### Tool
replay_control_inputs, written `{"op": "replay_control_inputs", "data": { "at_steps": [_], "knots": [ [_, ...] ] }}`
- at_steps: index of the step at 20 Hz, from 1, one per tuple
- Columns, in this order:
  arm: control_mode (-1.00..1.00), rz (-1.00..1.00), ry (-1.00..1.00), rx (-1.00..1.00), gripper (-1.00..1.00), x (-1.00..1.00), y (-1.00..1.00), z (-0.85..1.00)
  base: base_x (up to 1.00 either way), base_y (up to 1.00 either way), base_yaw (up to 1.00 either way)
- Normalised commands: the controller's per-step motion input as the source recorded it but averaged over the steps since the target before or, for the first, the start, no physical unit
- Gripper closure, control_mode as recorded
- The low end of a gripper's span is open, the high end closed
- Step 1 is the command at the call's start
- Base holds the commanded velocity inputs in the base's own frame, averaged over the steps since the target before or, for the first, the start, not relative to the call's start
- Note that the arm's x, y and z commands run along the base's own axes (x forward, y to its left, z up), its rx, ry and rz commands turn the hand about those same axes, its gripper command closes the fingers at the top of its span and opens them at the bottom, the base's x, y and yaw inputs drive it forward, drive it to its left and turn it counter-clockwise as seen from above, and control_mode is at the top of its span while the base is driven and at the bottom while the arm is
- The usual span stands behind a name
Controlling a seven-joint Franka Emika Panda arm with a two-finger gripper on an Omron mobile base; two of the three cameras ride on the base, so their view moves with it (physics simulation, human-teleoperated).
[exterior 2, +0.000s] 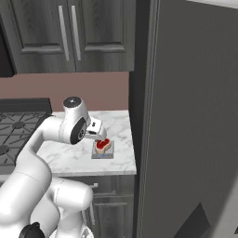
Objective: Take the steak from the fridge and place it on the digital scale on the counter by the fridge. Wait a few seconds for a reading, then move it to the plate on the dining counter.
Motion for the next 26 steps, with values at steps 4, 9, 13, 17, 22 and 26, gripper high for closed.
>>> {"op": "replay_control_inputs", "data": {
  "at_steps": [4, 9, 13, 17, 22, 26],
  "knots": [
    [-1.0, 0.0, 0.0, 0.0, -1.0, 0.0, 0.0, 0.0, 0.0, 0.0, 0.0],
    [-1.0, 0.0, 0.0, 0.0, -1.0, 0.0, 0.0, 0.0, 0.0, 0.0, 0.0],
    [-1.0, 0.0, 0.0, 0.0, -1.0, 0.0, 0.0, 0.0, 0.0, 0.0, 0.0],
    [-1.0, 0.0, 0.0, 0.0, -1.0, 0.0, 0.0, 0.0, 0.0, 0.0, 0.0],
    [-1.0, 0.0, 0.0, 0.0, -1.0, 0.0, 0.0, 0.0, 0.0, 0.0, 0.0],
    [-1.0, 0.0, 0.0, 0.0, -1.0, 0.0, 0.0, 0.0, 0.0, 0.0, 0.0]
  ]
}}
